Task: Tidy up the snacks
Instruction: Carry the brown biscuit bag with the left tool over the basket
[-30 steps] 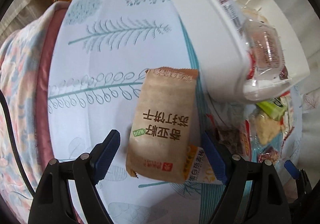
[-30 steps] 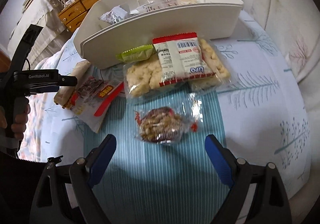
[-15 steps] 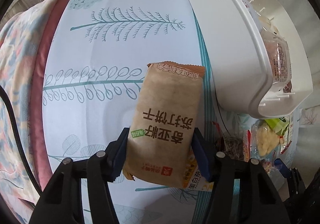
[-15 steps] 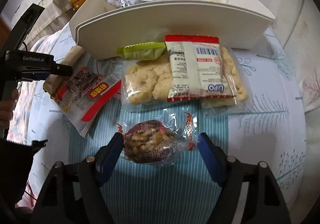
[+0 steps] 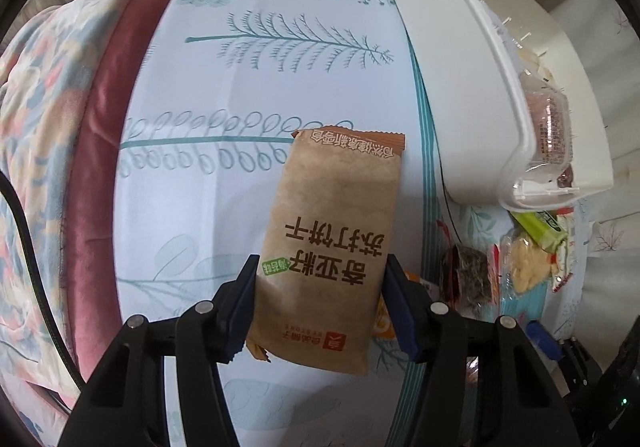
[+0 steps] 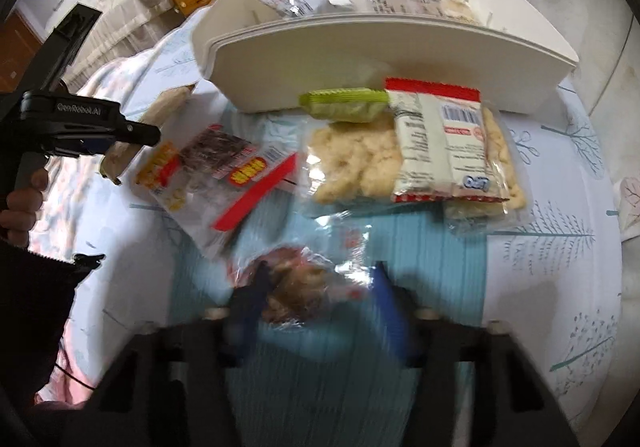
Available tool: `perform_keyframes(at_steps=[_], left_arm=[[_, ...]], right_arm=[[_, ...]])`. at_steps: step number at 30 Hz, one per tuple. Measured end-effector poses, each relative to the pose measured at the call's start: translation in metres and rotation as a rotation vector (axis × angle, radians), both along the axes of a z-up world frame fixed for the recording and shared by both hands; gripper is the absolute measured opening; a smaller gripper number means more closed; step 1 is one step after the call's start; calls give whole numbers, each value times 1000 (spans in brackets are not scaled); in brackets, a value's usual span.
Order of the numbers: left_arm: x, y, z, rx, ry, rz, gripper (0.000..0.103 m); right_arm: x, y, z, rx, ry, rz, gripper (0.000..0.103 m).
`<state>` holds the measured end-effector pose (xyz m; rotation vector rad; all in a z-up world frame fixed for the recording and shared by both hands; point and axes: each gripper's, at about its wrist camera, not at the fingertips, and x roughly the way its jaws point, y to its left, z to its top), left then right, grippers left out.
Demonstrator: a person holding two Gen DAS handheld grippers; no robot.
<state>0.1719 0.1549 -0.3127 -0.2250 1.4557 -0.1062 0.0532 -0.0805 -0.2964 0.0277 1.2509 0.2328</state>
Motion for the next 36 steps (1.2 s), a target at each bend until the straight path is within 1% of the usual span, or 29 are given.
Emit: perform_keyframes(at_steps=[2,4,5,8,10,12,17,21,27,28,36], left_arm=[[-6,8,6,-7,-14,2,57],[-14,13,12,-12,-26,4,57],[-17,15,15,-13,-30,4,57],[-29,19,24,-15,-41,4,57],[-37,18,35,-20,-53,5,57],[-47,16,47,-26,-66,7,57],[-68,16,66,-37,-101,13,57],[-79,12,83,-42,-131,20,57],[-92,5,109,-50,-178,28,57],[-92,3,113,-50,-185,28,57],[-93,-20,144,-56,-236,46,57]], right_arm=[[-2,8,-1,-12,4,10,30],[-4,14,-2,-13,1,22,19],[-6,17,-2,-8,1,26,18],[-11,22,-1,-2,-9,35,18],[-18,27,-3,6,-15,37,17],[-21,30,-1,15,-22,39,16],[-30,38,6,45,-46,45,14],[-41,26,21,75,-86,52,13],[-43,16,50,103,-161,59,12],[-42,14,54,110,-170,58,8],[-41,-5,86,152,-230,77,4]])
